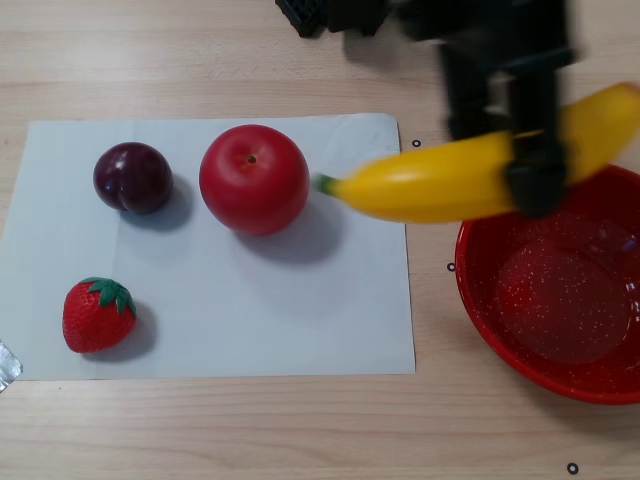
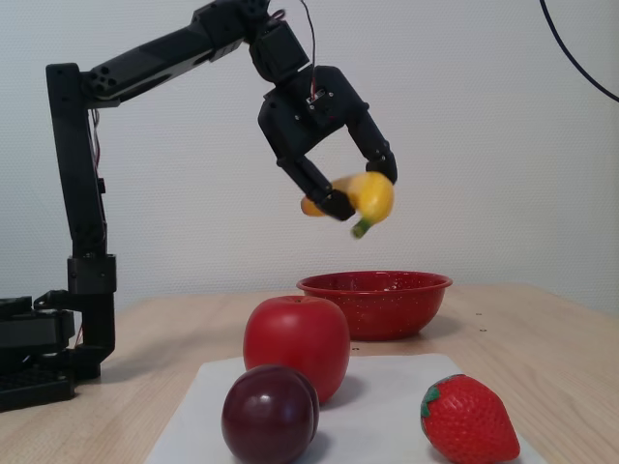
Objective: Grasp the banana and put it in the red bowl.
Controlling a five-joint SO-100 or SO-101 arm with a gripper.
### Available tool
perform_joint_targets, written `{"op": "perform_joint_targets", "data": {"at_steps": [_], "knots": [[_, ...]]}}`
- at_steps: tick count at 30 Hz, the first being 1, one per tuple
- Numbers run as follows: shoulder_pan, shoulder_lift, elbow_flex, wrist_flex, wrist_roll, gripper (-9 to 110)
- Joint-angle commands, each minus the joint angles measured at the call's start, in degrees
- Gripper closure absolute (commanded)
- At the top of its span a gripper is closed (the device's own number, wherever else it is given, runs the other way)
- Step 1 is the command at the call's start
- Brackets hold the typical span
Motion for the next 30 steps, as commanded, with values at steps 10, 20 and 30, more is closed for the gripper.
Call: {"op": "perform_joint_targets", "data": {"at_steps": [10,20,30], "knots": [[7.4,1.9,8.9,-23.9,3.2,93],[8.5,-2.5,14.4,-30.2,6.2,74],[7.2,-2.8,11.2,-27.1,4.9,75]]}}
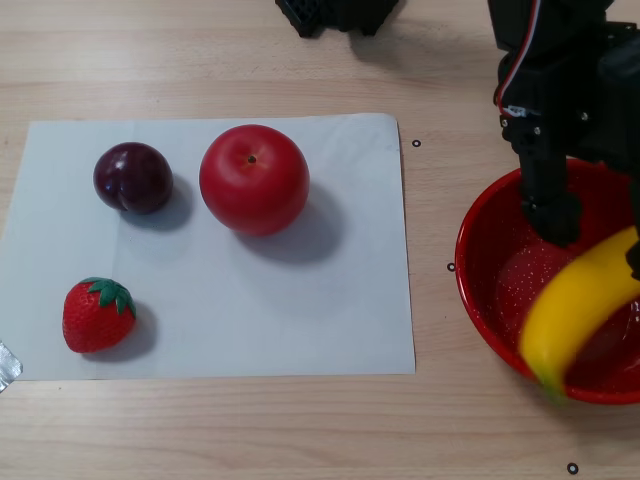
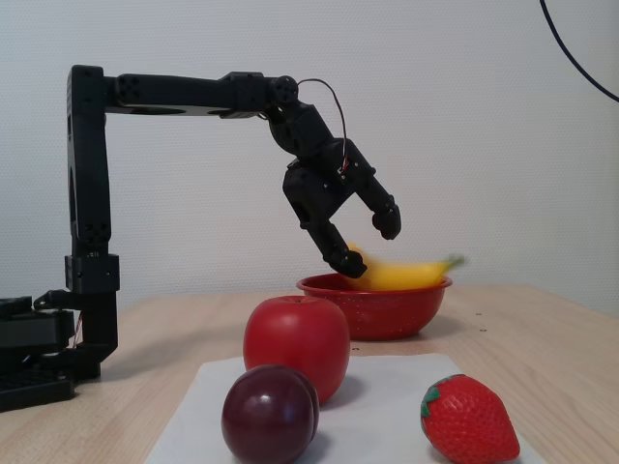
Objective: Grasp the banana and put it in the red bowl.
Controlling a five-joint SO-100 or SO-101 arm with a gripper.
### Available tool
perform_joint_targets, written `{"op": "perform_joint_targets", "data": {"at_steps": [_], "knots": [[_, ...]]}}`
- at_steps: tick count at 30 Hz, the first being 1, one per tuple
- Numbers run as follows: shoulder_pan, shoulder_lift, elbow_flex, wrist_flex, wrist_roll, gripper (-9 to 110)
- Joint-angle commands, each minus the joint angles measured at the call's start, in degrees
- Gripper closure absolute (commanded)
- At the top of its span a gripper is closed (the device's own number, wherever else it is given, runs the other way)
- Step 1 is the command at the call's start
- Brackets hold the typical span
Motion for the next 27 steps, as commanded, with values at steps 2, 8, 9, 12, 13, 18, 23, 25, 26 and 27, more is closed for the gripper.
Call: {"op": "perform_joint_targets", "data": {"at_steps": [2,8,9,12,13,18,23,25,26,27], "knots": [[-1.6,4.8,-8.1,2.2,-1.5,79],[-4.0,8.8,-8.9,7.3,-4.3,94],[-4.4,9.6,-8.8,7.8,-4.9,97],[-5.5,12.2,-8.0,9.2,-5.8,101],[-5.9,13.3,-7.4,9.5,-5.9,101],[-7.7,18.3,-5.1,12.5,-5.9,101],[-10.3,23.3,-3.1,15.4,-6.1,101],[-11.4,25.7,-1.0,15.6,-5.7,101],[-12.0,27.1,0.4,15.6,-5.5,101],[-12.5,28.5,1.8,15.2,-5.4,101]]}}
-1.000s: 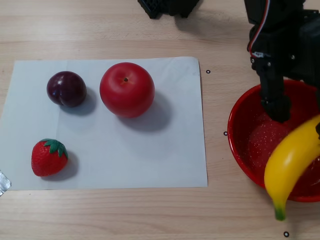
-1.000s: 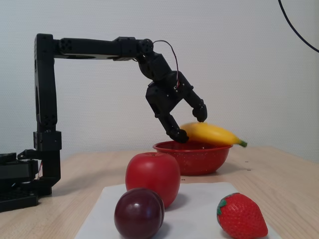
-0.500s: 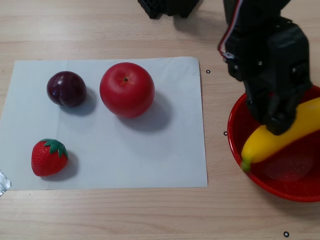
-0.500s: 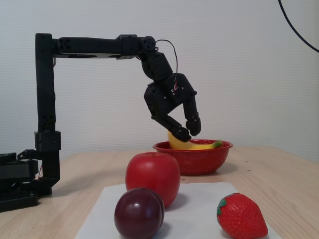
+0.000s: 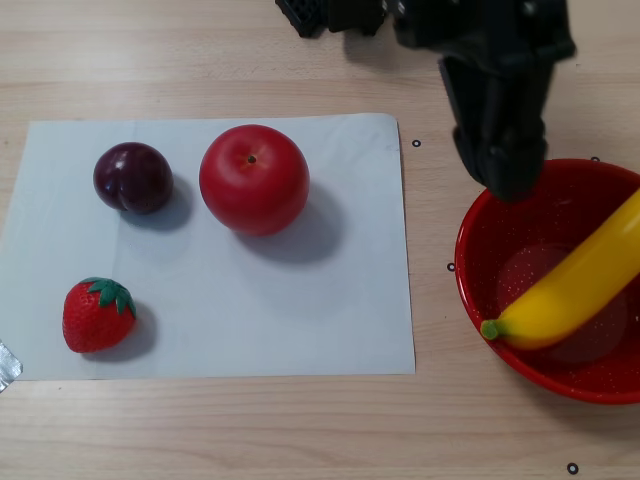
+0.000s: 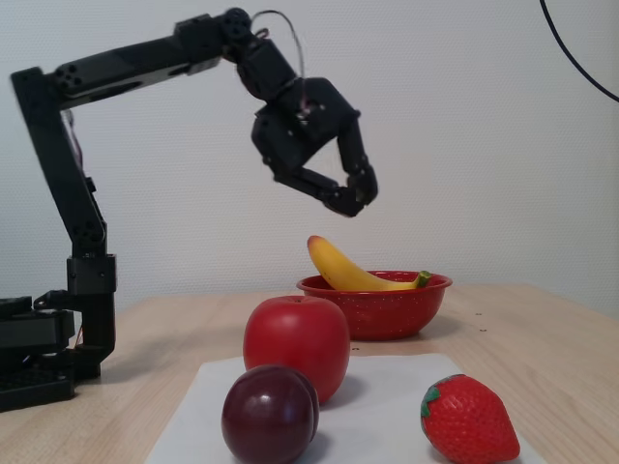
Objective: Grasp the banana and put it in the red bowl.
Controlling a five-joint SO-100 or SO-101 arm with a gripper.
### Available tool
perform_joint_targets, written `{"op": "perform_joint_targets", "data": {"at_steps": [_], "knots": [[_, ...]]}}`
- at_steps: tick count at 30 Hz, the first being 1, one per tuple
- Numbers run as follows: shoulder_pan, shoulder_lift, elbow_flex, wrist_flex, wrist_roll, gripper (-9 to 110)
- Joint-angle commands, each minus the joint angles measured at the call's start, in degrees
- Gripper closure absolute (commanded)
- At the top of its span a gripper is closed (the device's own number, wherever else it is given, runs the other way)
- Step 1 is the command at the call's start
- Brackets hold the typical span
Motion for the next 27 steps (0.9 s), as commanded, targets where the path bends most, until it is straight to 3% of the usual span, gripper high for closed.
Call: {"op": "perform_joint_targets", "data": {"at_steps": [1,16,27], "knots": [[-1.6,9.0,-0.6,-0.5,0.1,101],[-7.4,29.6,28.5,-12.6,0.7,101],[-10.4,44.6,57.2,-35.2,3.7,101]]}}
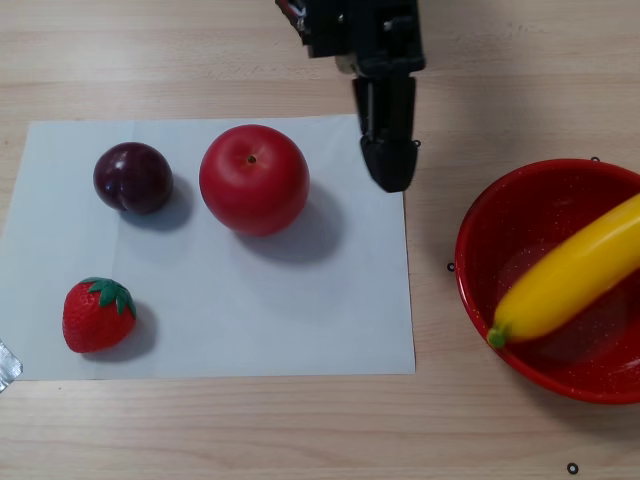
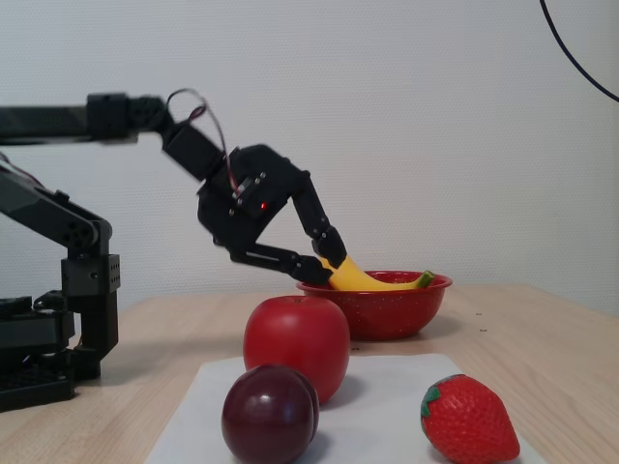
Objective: Grasp the banana and put it in the red bowl.
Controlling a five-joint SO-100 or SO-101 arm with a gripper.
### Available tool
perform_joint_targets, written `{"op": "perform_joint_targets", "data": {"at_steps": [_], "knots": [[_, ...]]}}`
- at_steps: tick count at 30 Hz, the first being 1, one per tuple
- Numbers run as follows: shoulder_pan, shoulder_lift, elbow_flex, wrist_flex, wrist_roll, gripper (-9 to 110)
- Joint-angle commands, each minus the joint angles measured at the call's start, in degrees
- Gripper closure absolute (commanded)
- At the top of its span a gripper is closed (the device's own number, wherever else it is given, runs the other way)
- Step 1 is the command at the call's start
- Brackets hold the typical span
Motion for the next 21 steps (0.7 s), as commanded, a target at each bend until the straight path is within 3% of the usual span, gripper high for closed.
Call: {"op": "perform_joint_targets", "data": {"at_steps": [1,15,21], "knots": [[-0.5,6.1,0.3,-6.1,1.1,101],[-1.8,24.4,29.7,-19.2,1.0,101],[-2.2,30.2,30.7,-5.3,-1.7,101]]}}
